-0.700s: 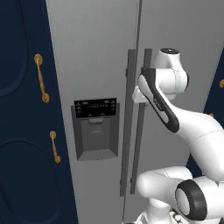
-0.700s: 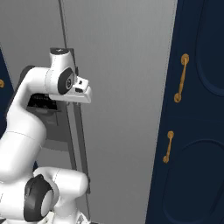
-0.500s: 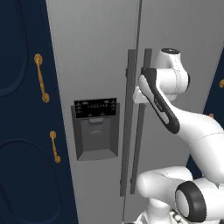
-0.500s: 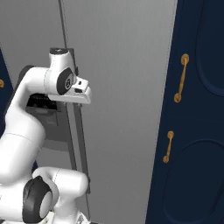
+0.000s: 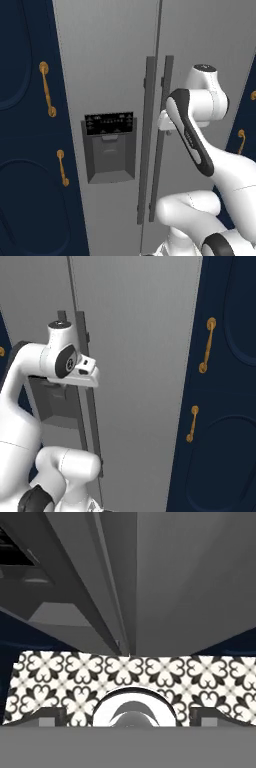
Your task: Grab a lemon wedge from the fridge and one ice cube from the ice bowl, and put them in the glass of lemonade.
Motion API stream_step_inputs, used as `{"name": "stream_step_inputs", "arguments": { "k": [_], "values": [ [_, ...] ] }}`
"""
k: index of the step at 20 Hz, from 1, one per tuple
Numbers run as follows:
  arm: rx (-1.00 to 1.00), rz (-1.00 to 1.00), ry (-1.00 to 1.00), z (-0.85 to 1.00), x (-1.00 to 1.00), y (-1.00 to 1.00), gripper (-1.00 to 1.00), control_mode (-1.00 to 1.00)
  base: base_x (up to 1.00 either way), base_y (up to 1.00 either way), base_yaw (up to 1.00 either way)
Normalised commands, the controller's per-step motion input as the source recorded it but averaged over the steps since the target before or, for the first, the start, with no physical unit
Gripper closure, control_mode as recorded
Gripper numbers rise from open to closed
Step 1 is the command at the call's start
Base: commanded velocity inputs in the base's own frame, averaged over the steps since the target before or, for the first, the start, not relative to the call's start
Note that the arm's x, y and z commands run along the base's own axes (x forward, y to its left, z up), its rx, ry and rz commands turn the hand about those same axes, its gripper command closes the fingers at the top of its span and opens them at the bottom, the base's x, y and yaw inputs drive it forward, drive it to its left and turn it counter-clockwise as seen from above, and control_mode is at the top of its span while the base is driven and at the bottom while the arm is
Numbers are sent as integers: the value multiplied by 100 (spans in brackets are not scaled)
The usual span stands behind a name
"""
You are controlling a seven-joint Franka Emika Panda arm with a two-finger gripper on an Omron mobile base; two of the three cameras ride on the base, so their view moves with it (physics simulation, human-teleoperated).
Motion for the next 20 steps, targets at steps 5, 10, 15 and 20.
{"name": "stream_step_inputs", "arguments": {
  "k": [5,10,15,20],
  "values": [
    [1,0,0,0,-5,0,-100,-100,0,0,0],
    [0,0,0,0,0,0,-100,100,0,2,1],
    [0,0,0,0,0,0,-100,100,2,63,61],
    [0,0,0,0,0,0,-100,100,6,48,84]
  ]
}}
